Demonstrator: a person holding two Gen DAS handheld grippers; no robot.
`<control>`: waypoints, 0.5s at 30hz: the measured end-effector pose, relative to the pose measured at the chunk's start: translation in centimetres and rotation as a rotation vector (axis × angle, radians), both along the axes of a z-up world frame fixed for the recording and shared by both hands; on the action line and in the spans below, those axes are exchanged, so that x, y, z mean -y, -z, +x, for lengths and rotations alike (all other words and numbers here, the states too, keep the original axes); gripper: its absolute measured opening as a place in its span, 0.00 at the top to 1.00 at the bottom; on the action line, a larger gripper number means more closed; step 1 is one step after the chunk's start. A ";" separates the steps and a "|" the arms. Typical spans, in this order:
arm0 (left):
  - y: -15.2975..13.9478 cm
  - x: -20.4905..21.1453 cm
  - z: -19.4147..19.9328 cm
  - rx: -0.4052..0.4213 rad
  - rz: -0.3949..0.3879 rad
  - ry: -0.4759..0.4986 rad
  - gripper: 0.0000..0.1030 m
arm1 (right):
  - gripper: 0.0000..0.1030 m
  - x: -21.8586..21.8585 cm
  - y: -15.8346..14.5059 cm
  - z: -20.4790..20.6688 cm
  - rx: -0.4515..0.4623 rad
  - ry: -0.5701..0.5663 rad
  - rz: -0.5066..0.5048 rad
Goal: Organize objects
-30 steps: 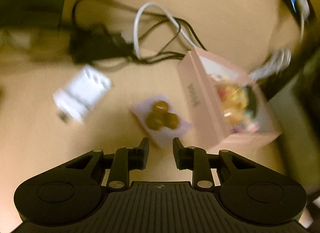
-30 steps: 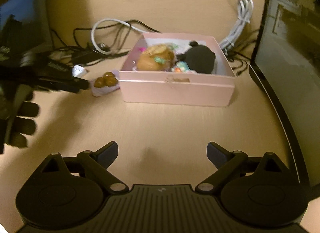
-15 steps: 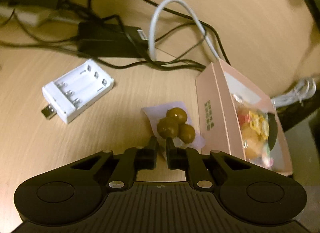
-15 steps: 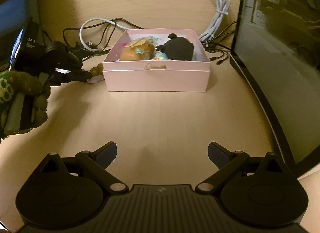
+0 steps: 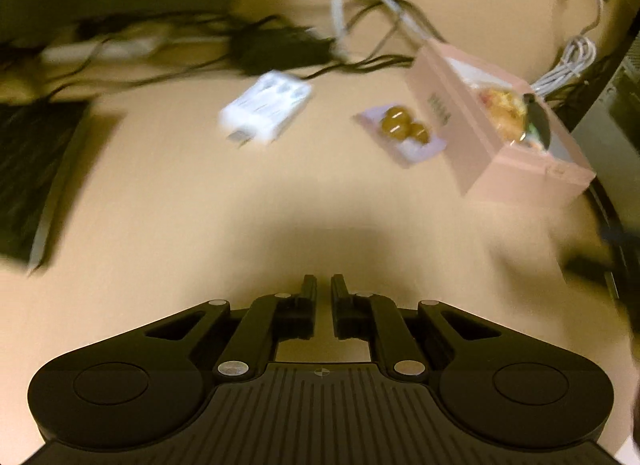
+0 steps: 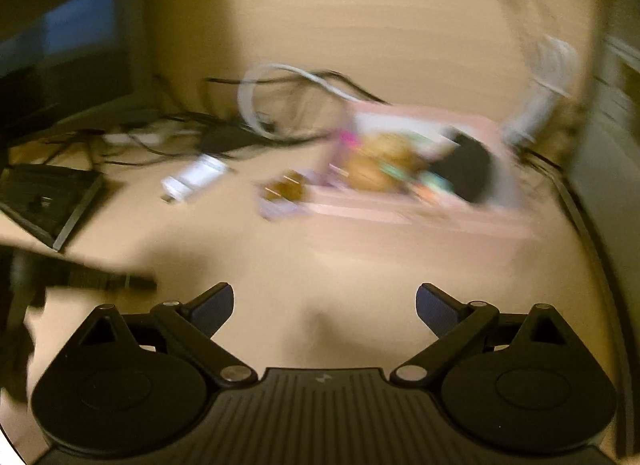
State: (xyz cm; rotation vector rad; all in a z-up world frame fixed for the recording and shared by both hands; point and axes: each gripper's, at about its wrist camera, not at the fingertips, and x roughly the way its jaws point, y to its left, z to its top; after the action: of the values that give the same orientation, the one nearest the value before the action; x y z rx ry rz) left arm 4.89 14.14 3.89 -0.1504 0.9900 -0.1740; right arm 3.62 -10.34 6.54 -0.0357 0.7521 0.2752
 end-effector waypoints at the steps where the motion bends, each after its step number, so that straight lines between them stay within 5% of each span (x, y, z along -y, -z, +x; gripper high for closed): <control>1: -0.3 -0.9 -0.9 -0.007 0.007 -0.016 0.91 | 0.05 -1.3 -0.1 1.0 0.005 -0.037 0.007; 7: -2.5 -4.9 -4.9 -0.004 0.111 -0.130 0.87 | 0.03 -10.9 1.0 9.3 -0.081 -0.131 0.053; 15: -5.3 -9.8 -7.3 0.009 0.154 -0.287 0.87 | 0.00 -17.8 5.1 17.9 -0.244 0.069 0.118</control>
State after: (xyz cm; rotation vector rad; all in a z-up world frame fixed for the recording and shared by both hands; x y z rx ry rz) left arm -2.45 23.95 9.19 -0.1489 0.9577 0.1634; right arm 21.57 7.50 1.47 0.1371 0.9761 0.2601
